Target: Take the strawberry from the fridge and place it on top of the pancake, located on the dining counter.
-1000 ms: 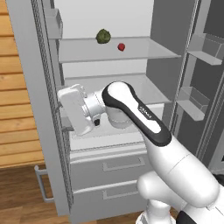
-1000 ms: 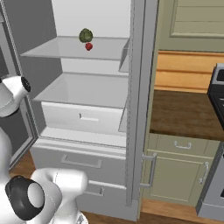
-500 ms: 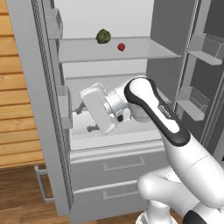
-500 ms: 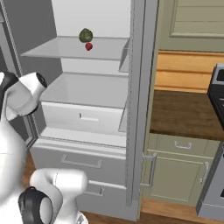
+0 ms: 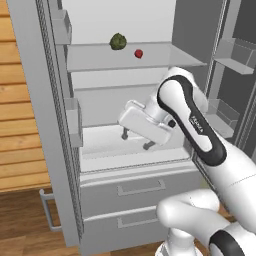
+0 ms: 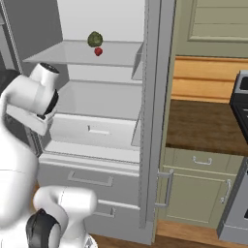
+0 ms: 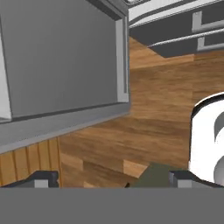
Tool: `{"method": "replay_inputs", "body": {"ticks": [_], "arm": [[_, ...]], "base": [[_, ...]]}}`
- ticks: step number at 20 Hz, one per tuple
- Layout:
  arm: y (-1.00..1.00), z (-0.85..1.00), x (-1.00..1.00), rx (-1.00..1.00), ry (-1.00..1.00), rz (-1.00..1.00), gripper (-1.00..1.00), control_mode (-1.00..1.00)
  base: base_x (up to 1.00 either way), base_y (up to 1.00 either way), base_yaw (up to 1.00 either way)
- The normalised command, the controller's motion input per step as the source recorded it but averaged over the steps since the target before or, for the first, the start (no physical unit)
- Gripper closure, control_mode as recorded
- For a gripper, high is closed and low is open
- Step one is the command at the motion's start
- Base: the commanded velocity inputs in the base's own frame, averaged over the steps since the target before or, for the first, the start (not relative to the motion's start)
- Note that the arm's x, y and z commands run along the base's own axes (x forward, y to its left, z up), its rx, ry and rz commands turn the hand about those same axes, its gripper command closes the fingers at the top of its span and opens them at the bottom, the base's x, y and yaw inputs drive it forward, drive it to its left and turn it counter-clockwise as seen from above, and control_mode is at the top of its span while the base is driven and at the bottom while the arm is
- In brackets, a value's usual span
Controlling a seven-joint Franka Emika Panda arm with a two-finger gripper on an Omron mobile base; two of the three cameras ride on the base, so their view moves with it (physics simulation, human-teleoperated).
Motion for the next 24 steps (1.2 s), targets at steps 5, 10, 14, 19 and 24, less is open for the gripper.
{"method": "replay_inputs", "body": {"ticks": [5,10,14,19,24], "arm": [[-1.0,-0.61,0.03,-0.65,-0.05,0.03,-1.0,-1.0],[-0.85,-0.61,-0.19,-0.4,-0.1,0.0,-1.0,-1.0],[-0.41,0.0,-0.26,-0.19,-0.01,0.0,-1.0,-1.0],[-0.12,0.0,-0.25,0.12,-0.05,0.0,-1.0,-1.0],[-0.48,0.0,-0.02,0.04,0.0,0.0,-1.0,-1.0]], "base": [[0.0,0.0,0.0],[0.0,0.0,0.0],[0.0,0.0,0.0],[0.0,0.0,0.0],[0.0,0.0,0.0]]}}
